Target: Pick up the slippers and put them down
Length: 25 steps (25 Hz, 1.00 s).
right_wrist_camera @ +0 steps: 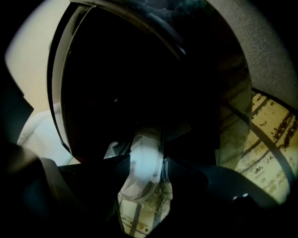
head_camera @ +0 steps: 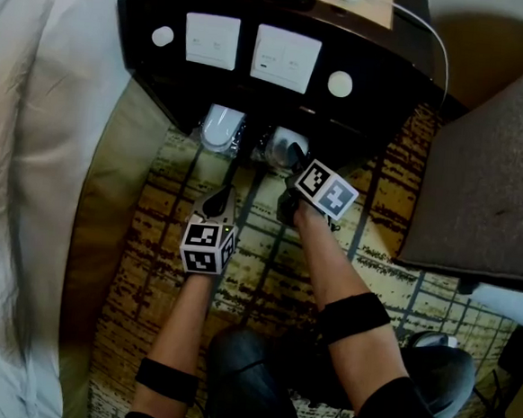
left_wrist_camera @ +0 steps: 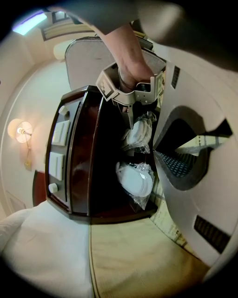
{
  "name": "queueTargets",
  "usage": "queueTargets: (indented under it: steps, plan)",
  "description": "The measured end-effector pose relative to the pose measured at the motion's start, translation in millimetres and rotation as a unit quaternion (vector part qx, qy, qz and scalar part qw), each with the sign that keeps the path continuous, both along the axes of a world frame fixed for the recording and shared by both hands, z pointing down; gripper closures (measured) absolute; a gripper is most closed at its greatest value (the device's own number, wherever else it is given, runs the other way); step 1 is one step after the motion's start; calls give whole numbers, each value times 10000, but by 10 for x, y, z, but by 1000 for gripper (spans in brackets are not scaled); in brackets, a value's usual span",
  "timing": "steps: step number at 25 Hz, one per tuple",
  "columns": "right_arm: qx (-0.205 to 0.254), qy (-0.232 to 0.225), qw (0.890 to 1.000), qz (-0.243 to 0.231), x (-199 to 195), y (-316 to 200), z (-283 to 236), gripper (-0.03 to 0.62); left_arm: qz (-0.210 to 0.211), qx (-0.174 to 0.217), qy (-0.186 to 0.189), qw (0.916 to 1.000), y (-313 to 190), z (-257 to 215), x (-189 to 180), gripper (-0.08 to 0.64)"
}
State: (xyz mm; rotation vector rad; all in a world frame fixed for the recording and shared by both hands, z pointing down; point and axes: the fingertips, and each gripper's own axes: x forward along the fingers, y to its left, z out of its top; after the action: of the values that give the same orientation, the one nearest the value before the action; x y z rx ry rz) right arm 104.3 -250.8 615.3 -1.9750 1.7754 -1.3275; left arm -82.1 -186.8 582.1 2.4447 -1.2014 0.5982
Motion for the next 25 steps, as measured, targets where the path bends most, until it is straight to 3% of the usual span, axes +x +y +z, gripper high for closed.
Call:
queueTargets:
  steps: [7, 14, 25]
  plan:
    - [6, 280, 9996, 44, 87, 119, -64, 312, -37, -8, -23, 10000, 62, -41, -72, 560]
    - [190, 844, 9947, -560, -12, 348, -396, 322, -125, 33, -9, 9999, 168, -219, -178, 560]
    - [783, 1621, 9723, -1488, -276, 1002, -1276, 459, -363, 343, 10, 9987, 504, -839, -489, 560]
